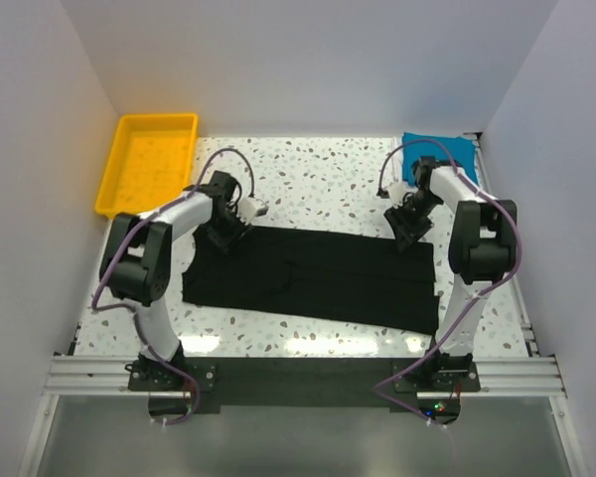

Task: Fold and stack the t-shirts
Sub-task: Fold the tshirt

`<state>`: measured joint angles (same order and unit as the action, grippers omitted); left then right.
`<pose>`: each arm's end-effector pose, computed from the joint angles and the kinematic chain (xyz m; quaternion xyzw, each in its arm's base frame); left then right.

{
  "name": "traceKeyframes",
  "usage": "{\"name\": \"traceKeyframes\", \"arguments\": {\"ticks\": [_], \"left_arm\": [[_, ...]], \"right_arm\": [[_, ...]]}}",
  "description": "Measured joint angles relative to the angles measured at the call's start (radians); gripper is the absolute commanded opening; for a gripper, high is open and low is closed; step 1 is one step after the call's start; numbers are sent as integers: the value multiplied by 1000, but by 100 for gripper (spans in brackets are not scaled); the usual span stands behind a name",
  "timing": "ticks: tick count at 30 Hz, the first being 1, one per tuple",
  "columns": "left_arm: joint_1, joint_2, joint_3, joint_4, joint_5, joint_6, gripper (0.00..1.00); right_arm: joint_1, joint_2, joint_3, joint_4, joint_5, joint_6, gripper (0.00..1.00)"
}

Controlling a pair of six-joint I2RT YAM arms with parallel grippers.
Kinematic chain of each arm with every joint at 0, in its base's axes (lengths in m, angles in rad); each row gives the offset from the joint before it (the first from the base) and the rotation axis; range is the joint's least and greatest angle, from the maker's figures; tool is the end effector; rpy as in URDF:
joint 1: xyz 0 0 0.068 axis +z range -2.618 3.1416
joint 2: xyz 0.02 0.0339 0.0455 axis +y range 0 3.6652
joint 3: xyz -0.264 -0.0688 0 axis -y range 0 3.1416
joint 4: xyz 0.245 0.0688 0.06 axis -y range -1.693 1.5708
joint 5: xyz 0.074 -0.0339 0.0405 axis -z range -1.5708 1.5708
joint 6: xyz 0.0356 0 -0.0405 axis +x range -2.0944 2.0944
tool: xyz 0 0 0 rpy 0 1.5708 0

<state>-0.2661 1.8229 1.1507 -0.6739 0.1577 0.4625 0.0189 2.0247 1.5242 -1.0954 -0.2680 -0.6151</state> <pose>0.3258 -0.0946 0.1571 0.3612 0.9225 -0.0669 0.1189 0.3765 0.0165 0.1775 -0.3073 0.9421 0.1313 0.0273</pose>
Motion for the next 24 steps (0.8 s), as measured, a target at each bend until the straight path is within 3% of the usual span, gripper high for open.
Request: {"name": "traceKeyframes", "arguments": {"ticks": [6, 10, 12, 16, 24], "left_arm": [[-10, 314, 463, -69, -21, 6, 33], [-9, 534, 812, 7, -20, 8, 38], [-6, 590, 903, 48, 0, 0, 40], [7, 566, 900, 133, 81, -36, 47], [12, 279, 649, 195, 181, -109, 46]], "right_arm": [[-8, -55, -31, -21, 31, -25, 45], [-13, -117, -44, -37, 42, -39, 46], [-13, -132, -44, -47, 42, -45, 45], [-11, -135, -63, -53, 41, -58, 44], [79, -111, -143, -37, 44, -63, 34]]}}
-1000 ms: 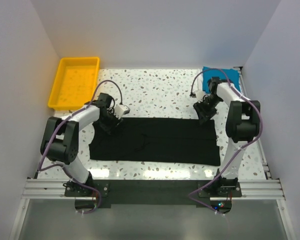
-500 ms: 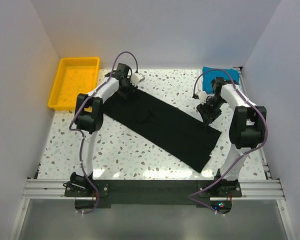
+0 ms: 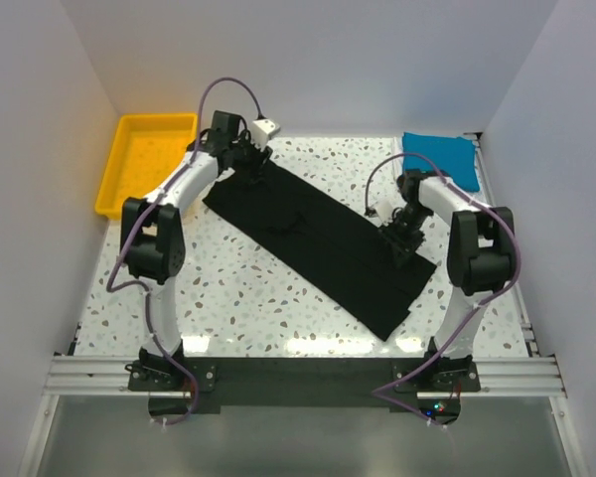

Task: Fold and stack the t-shirts
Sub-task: Fold the tshirt

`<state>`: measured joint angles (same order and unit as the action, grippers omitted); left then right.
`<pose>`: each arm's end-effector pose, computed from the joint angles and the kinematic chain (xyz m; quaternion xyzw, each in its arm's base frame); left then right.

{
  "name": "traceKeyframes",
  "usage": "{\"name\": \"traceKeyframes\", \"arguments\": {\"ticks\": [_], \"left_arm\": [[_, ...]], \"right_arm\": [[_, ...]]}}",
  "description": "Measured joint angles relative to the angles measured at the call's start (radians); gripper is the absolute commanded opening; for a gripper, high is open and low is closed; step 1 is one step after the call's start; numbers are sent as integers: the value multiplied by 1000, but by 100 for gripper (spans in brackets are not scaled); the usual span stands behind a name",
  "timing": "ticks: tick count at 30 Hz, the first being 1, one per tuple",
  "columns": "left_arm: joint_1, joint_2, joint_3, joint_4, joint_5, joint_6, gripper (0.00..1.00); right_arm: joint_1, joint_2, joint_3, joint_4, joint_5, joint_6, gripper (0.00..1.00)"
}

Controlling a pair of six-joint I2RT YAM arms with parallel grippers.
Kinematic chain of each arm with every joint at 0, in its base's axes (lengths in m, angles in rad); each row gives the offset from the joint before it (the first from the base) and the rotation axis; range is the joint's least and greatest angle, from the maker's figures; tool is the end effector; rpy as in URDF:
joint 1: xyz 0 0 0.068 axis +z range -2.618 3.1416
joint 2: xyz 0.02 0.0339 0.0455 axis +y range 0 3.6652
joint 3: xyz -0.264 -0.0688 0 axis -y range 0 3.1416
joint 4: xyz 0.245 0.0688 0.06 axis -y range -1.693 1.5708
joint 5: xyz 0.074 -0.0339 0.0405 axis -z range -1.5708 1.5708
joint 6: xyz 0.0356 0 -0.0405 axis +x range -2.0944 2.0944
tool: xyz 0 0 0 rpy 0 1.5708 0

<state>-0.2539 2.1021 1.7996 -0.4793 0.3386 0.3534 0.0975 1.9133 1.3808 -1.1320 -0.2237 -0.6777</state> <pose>0.4634 -0.1325 0.2496 0.3339 0.8490 -0.1365 0.3861 0.3376 0.0410 0.1812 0.3704 -0.9210 -0.1201 0.0127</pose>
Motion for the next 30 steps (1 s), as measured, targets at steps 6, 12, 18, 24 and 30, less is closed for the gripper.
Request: {"name": "traceKeyframes", "arguments": {"ticks": [6, 12, 18, 24, 30], "left_arm": [[0, -122, -214, -3, 18, -26, 46], [5, -115, -309, -52, -27, -56, 42], [25, -48, -309, -61, -63, -89, 42], [29, 47, -203, -73, -72, -92, 40], [16, 228, 78, -92, -60, -77, 40]], "right_arm": [[84, 51, -66, 51, 58, 0, 29], [153, 26, -122, 57, 119, -4, 26], [323, -22, -224, 13, 119, -3, 32], [364, -29, -192, -64, -27, -11, 38], [332, -122, -127, -94, -37, -18, 38]]}}
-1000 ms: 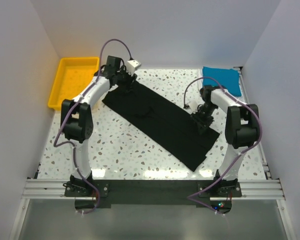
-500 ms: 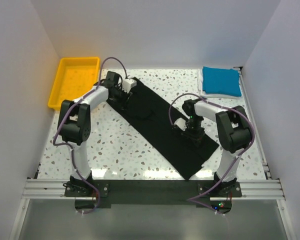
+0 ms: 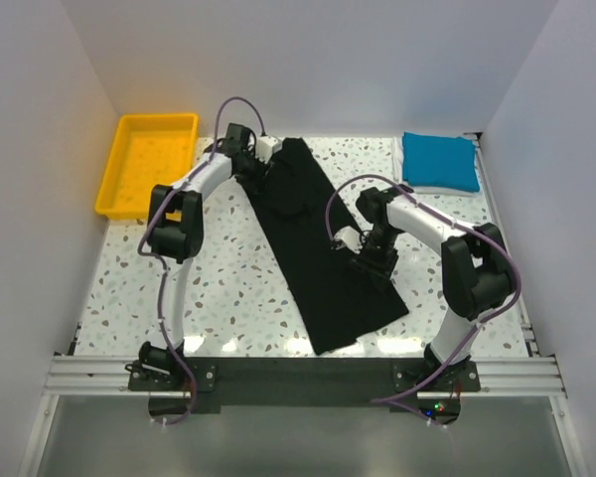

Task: Fold and stack the t-shirts
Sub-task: Fold the tshirt

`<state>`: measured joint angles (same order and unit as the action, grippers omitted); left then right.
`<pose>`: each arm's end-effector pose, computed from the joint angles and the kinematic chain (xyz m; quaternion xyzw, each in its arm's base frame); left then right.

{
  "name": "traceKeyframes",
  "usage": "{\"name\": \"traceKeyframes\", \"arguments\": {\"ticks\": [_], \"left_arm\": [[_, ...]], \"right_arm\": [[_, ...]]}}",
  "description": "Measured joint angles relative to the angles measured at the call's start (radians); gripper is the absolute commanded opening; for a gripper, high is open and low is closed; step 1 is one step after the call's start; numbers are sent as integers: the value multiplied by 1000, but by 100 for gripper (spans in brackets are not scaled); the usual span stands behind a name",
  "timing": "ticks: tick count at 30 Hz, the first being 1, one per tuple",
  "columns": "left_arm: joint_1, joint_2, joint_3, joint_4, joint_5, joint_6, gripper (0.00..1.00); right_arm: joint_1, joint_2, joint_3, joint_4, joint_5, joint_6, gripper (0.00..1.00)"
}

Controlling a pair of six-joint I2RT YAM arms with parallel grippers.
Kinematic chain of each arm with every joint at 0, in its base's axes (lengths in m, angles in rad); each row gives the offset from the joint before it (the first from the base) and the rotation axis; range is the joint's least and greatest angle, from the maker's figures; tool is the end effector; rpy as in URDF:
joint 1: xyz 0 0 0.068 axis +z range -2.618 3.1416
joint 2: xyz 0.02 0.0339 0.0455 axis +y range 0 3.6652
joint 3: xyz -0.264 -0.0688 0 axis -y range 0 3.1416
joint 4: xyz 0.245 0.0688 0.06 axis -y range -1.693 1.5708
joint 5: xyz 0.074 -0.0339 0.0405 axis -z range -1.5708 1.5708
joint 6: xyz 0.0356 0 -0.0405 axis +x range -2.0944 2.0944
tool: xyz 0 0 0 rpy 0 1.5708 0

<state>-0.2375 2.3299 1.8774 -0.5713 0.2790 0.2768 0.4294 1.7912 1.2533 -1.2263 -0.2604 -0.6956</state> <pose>0.4881 -0.1282 0.1594 0.2788 0.9126 -0.1286 0.2701 0.2672 0.1324 0.1907 0.5157 -0.8415 -0.1408 0.0777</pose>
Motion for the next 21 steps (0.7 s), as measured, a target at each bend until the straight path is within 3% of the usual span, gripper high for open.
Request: {"name": "traceKeyframes", "arguments": {"ticks": [6, 12, 21], "left_arm": [[-24, 170, 275, 3, 17, 31, 48], [-24, 146, 240, 41, 60, 23, 54], [49, -85, 111, 24, 206, -29, 53]], "right_arm": [[0, -14, -23, 42, 116, -19, 33], [95, 70, -33, 103, 165, -27, 28], [222, 141, -39, 109, 192, -17, 28]]}}
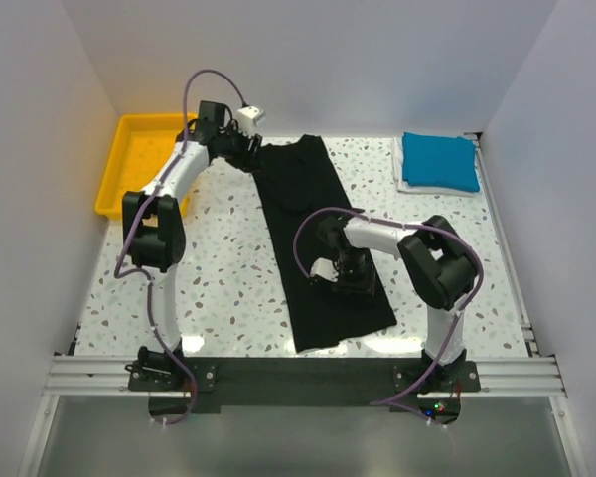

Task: Fold and stack the t-shirts
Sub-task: Fold the tshirt

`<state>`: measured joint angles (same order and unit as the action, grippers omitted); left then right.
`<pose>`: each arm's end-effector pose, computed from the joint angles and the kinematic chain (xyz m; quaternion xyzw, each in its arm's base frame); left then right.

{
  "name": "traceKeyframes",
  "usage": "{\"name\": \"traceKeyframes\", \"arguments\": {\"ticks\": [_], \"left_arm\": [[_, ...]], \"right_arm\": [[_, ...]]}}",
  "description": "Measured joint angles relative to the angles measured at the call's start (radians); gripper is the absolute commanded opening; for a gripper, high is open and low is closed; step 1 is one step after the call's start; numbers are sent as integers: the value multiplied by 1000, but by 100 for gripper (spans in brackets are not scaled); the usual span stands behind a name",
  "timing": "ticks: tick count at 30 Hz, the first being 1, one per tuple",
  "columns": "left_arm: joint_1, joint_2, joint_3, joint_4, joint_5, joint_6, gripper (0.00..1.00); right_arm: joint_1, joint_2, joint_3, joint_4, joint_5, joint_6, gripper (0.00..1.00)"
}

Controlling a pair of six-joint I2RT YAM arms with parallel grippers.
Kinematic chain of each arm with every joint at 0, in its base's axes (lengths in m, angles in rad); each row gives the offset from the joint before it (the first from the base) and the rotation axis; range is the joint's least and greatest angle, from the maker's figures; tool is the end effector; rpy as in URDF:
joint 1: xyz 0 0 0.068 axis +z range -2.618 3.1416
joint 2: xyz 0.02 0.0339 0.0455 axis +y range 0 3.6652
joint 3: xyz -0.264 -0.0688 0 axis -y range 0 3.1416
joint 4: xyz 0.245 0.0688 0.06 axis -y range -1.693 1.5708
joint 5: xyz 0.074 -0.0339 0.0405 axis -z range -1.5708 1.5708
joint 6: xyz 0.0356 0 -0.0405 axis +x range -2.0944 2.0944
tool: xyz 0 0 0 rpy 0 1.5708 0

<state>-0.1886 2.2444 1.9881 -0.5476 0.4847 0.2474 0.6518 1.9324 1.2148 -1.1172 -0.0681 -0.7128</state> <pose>0.4979 -0.1119 0.2398 0.2824 0.8596 -0.2118 0.3696 0.2441 0.1893 0.1388 0.6213 -0.7718 -0.0377 0.1305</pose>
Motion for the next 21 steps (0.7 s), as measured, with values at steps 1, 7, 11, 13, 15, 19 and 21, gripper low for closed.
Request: {"name": "traceKeyframes", "arguments": {"ticks": [1, 7, 11, 13, 15, 19, 21], "left_arm": [[12, -32, -26, 1, 10, -1, 53], [52, -168, -220, -10, 28, 3, 53], [46, -179, -319, -23, 36, 6, 52], [44, -179, -359, -30, 49, 7, 52], [44, -179, -389, -31, 65, 11, 52], [42, -180, -457, -26, 109, 17, 52], [38, -180, -481, -23, 126, 16, 52]], "right_arm": [[16, 8, 6, -10, -4, 6, 28], [163, 121, 130, -100, -76, 90, 28], [241, 188, 238, -132, -173, 162, 34], [256, 193, 257, -122, -225, 184, 37], [254, 181, 259, -106, -268, 197, 43], [190, 128, 261, -44, -362, 201, 47], [124, 89, 288, -34, -397, 203, 46]]}}
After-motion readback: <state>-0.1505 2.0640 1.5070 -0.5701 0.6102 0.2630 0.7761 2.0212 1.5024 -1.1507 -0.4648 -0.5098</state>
